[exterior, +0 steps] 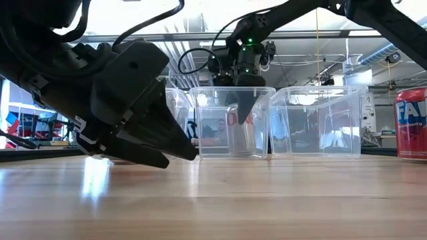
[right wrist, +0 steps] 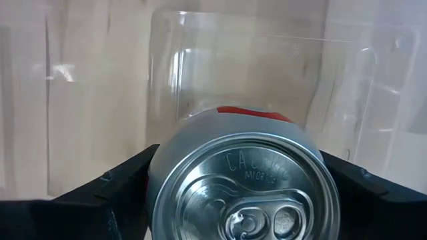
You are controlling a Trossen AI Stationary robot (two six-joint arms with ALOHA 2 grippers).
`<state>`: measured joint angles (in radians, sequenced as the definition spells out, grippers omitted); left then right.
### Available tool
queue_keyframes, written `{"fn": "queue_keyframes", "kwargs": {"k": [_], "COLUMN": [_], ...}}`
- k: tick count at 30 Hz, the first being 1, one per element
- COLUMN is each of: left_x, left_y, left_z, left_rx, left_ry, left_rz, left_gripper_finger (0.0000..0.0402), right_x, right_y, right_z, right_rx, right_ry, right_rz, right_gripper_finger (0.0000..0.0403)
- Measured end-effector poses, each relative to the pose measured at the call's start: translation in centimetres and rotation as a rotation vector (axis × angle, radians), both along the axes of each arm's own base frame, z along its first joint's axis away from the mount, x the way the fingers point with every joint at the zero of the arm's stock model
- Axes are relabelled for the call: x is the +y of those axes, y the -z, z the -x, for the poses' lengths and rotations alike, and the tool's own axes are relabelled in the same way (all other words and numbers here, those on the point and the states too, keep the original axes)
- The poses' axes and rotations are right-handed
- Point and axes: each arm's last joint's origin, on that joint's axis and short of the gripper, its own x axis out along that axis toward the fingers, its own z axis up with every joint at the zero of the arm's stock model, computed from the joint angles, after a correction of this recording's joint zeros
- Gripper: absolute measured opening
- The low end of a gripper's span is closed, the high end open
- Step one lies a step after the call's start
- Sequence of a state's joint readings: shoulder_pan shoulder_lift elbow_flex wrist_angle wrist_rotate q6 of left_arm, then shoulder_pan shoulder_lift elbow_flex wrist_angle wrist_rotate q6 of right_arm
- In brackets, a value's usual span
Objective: Sort soda cans
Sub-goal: Put the top left red-silver soda can into the middle transparent bin, then put the bottom red-silver soda can into the middle transparent bin
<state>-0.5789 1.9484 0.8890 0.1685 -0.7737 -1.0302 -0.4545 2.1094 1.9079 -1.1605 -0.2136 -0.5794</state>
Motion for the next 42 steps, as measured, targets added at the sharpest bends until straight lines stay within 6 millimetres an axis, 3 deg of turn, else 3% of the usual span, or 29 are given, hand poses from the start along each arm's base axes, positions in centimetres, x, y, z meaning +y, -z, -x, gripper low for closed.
{"fn": "queue_keyframes", "kwargs": {"k": [12,21,28,33,38,42], "left_x": [0.1,0.4,1.8,2.7,3.2,2.6], "left_y": [0.0,-1.0,-5.3,-9.3,-12.2,-13.6], "left_z": [-0.1,0.3,2.7,4.6,6.2,7.2], "left_rx": [-0.009,0.017,0.137,0.176,0.189,0.188], "left_ry": [-0.006,-0.009,0.023,0.11,0.229,0.354], "left_rz": [0.001,-0.013,-0.057,0.009,0.147,0.279], "left_gripper_finger": [0.0336,0.0335,0.0327,0.0327,0.0327,0.0327], "right_x": [-0.2,0.3,2.0,4.8,9.7,14.5], "right_y": [0.1,-0.7,-5.3,-11.1,-15.7,-17.5], "right_z": [-0.1,-0.2,-0.8,-0.2,1.2,2.2], "right_rx": [-0.015,-0.007,-0.061,-0.162,-0.268,-0.313], "right_ry": [0.023,0.054,0.017,0.013,-0.012,-0.037], "right_rz": [0.008,-0.002,0.028,0.117,0.124,0.084], "right_gripper_finger": [0.0318,0.0364,0.0368,0.0368,0.0368,0.0368]}}
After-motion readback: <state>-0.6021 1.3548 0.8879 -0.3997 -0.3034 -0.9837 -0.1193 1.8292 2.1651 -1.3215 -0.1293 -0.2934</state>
